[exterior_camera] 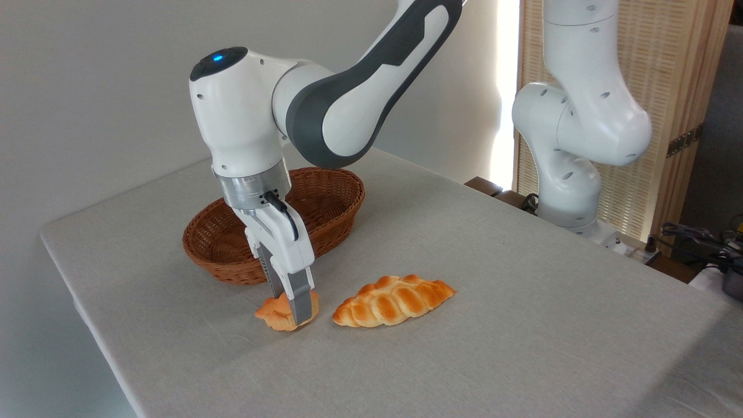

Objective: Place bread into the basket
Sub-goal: 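Lift the bun and carry it over the wicker basket, then lower the bun into the basket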

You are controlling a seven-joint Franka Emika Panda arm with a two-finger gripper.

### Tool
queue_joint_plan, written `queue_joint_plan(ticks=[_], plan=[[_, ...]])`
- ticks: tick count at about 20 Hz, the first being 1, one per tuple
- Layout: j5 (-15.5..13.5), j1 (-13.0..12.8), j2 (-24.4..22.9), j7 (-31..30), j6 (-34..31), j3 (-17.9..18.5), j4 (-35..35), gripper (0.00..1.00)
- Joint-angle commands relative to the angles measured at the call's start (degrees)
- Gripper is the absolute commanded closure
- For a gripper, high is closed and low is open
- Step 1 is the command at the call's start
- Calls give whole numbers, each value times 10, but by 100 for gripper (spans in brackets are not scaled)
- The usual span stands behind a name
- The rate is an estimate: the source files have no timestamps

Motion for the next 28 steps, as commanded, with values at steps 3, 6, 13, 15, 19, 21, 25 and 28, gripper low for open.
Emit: queue_joint_plan(ticks=[3,6,13,15,19,21,25,28], plan=[[10,4,5,10,7,0,-2,64],[9,5,3,15,2,1,0,64],[4,6,-4,33,-94,4,52,64],[-22,7,-25,51,-141,4,79,64],[-81,7,-106,70,-201,2,76,62],[-85,4,-131,70,-244,-16,67,60],[-135,-1,-147,65,-240,-88,9,44],[-136,-1,-147,59,-194,-145,-30,20]])
